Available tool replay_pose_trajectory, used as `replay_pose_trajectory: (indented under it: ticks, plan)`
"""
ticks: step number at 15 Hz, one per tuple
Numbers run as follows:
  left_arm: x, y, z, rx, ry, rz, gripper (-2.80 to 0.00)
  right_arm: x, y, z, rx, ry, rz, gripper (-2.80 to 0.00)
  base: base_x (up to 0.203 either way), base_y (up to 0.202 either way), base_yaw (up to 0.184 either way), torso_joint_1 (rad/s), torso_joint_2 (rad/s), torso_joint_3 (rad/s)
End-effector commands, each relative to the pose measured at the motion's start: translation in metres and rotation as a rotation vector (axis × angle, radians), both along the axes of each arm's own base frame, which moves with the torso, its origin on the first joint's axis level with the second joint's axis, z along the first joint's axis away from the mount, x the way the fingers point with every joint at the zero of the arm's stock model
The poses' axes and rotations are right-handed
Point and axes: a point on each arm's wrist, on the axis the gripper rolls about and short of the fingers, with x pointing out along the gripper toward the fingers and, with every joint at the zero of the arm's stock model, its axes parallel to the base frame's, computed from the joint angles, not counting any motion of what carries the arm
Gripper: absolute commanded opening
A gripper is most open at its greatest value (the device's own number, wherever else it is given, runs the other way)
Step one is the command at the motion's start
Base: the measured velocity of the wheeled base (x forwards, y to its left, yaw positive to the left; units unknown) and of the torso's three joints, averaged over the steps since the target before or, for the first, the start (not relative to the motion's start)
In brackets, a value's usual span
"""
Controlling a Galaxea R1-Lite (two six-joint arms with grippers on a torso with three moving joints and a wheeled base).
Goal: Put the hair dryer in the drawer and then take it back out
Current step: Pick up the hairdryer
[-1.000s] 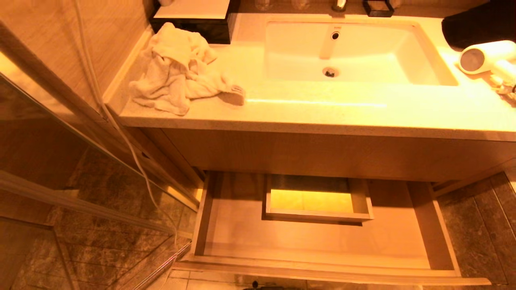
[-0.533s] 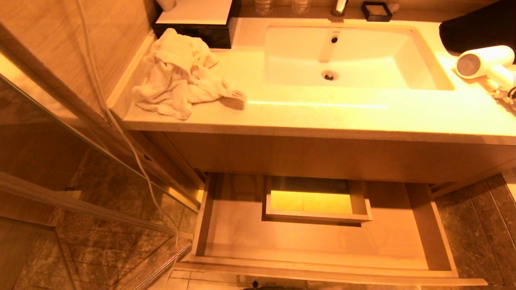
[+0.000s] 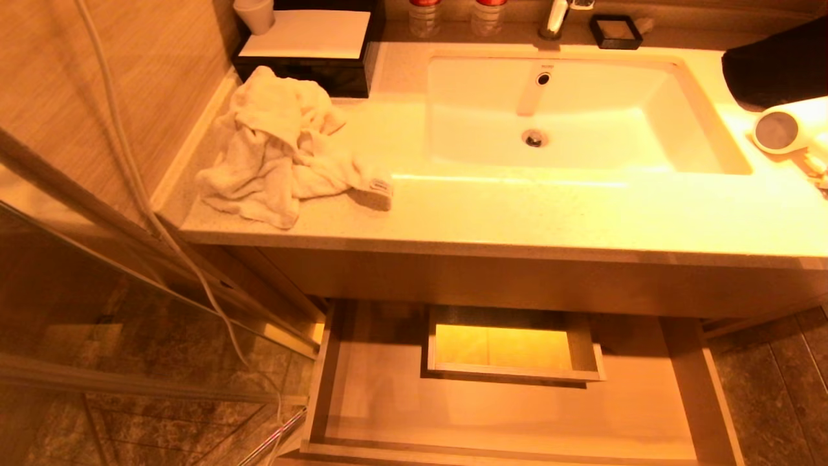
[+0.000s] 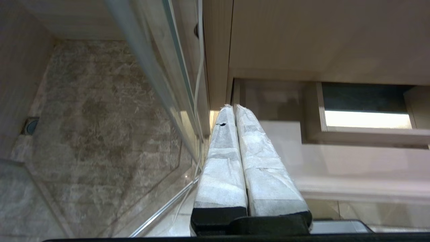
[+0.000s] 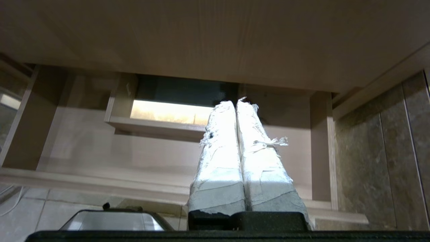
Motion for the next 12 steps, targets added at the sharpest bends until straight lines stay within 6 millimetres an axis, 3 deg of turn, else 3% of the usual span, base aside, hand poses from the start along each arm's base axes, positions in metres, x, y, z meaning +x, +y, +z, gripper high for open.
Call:
replay_pose_trajectory:
  ticks: [1,8,12]
  plan:
    - [0.0001,0.0000,0.0001,-0.001,0.001,0.001,-2.80,0.0001,-0.0001,0.0000,-0.002,0.001,-0.002,-2.80,0.000,0.000,0.000,0.318,-0.10,0.220]
    - [0.0001,0.0000,0.0000,-0.001,0.001,0.000,-2.80,0.0001,-0.0001,0.0000,0.007,0.001,-0.005,-2.80,0.000,0.000,0.000,0.338,-0.16,0.178]
    - [0.0001,0.0000,0.0001,-0.001,0.001,-0.001,-2.80,0.0001,-0.0001,0.0000,0.001,0.001,-0.003,-2.80,0.000,0.000,0.000,0.087,-0.05,0.039]
